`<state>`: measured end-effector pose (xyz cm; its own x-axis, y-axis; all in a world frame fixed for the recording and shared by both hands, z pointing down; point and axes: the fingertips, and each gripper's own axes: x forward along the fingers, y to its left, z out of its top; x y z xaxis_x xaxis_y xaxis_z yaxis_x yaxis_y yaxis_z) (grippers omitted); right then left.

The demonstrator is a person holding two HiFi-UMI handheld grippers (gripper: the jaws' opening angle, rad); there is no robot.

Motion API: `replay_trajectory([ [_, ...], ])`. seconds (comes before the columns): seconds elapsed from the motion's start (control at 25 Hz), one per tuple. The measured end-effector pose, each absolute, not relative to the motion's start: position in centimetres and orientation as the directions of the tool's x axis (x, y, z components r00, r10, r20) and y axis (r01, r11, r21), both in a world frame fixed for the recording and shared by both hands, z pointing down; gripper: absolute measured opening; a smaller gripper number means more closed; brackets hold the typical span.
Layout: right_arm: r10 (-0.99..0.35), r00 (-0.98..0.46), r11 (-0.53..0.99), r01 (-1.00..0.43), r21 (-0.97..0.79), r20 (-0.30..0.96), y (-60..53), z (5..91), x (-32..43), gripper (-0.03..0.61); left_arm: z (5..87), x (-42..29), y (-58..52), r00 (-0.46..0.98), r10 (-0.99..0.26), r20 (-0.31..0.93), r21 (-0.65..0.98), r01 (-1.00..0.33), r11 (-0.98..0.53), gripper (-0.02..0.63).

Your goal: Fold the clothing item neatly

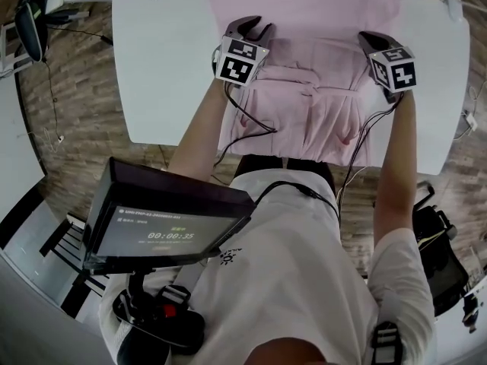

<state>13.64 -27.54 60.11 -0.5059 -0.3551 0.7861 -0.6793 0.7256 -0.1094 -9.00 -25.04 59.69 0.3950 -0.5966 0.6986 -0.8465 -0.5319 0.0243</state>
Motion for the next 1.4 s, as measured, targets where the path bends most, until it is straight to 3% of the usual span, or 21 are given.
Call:
replay_trajectory([
  [1.0, -0.314, -0.569, 0.757, -0.633, -0.16, 0.76, -27.9, 60.3, 11.9, 0.005, 60.2, -11.4, -24.2, 0.336, -0.626, 0.704, 0.032, -0.895, -0.444, 0.114],
  [1.4, -0.315, -0.524, 0.765, -0.634, -0.115, 0.792, -28.3, 60.5, 11.7, 0.005, 59.3, -11.5, -25.0, 0.366, -0.613, 0.701, 0.047, -0.88, -0.472, 0.112],
])
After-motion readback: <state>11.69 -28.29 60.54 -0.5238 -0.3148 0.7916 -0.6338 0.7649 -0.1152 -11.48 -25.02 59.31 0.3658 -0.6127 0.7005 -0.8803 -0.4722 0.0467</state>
